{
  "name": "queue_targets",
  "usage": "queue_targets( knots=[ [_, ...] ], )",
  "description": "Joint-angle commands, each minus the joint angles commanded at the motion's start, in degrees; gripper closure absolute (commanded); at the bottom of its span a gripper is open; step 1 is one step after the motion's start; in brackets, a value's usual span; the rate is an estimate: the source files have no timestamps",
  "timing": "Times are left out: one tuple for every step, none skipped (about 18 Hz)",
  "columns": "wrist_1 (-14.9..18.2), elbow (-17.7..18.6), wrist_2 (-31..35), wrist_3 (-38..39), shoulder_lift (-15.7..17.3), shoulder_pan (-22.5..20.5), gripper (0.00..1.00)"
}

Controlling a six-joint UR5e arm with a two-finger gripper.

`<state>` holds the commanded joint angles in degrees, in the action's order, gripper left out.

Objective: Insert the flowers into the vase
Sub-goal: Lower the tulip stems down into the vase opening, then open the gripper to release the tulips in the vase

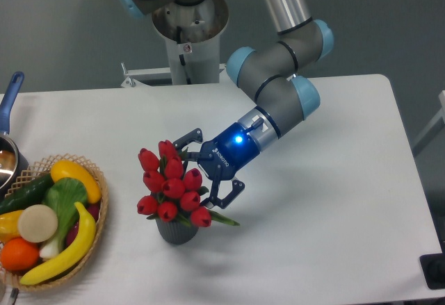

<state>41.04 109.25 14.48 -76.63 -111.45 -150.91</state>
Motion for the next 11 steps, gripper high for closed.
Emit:
queue_targets(
  knots=[
    [0.0, 0.09, 1.93, -0.36, 0.79, -0.09, 0.0],
    [0.0, 0.0, 4.04, -0.45, 1.93, -0.35, 0.0],
    [0.0, 0.0, 6.41, -0.53, 2.99, -0.62, 0.0],
    [0.0, 0.0, 8.96, -0.62, 3.95, -0.7, 0.0],
    [0.0, 0.0, 11.33, -0.62, 4.57, -0.79, 0.0],
    [0.0, -0.09, 13.36, -0.62, 5.19, -0.88, 0.0],
    [0.0, -0.17, 15.38, -0.71, 5.98, -1.06, 0.0],
    [0.0, -0.17, 17.4, -0.71, 7.03, -1.41, 0.0],
    [0.0, -0.26, 19.68, -0.71, 7.91, -1.58, 0.0],
    [0.0, -0.52, 22.4, -0.71, 8.7, -1.58, 0.0],
    [0.09, -0.61, 25.65, -0.71, 9.67, -1.76, 0.0]
  ],
)
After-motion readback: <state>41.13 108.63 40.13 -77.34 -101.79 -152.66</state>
